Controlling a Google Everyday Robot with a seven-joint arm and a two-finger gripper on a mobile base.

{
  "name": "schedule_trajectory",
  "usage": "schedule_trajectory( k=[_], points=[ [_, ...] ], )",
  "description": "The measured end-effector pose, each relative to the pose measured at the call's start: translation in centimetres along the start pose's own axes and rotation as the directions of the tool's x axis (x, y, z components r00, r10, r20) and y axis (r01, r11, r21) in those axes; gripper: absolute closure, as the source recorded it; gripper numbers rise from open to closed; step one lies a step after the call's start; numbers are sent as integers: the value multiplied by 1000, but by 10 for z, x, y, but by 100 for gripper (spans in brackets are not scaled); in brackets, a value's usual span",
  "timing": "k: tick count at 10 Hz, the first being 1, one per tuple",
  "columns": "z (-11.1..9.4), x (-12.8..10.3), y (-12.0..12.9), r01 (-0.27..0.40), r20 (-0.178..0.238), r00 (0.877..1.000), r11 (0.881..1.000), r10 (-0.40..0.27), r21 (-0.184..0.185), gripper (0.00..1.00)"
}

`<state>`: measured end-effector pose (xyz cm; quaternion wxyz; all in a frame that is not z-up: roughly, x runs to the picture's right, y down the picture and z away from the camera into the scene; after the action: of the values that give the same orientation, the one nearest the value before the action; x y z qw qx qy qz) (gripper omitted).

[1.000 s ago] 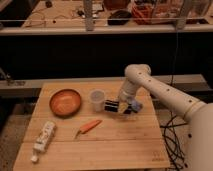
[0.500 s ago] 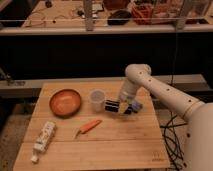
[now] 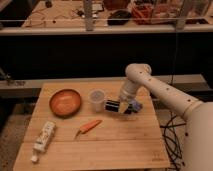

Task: Place the eraser on the white sponge

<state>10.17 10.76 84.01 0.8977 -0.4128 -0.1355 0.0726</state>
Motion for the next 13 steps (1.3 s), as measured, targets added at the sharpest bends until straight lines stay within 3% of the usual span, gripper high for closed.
schedule_trajectory(
  k=[13],
  points=[
    [-7,13,-10,-63,0,998,998,63,-6,98]
  ],
)
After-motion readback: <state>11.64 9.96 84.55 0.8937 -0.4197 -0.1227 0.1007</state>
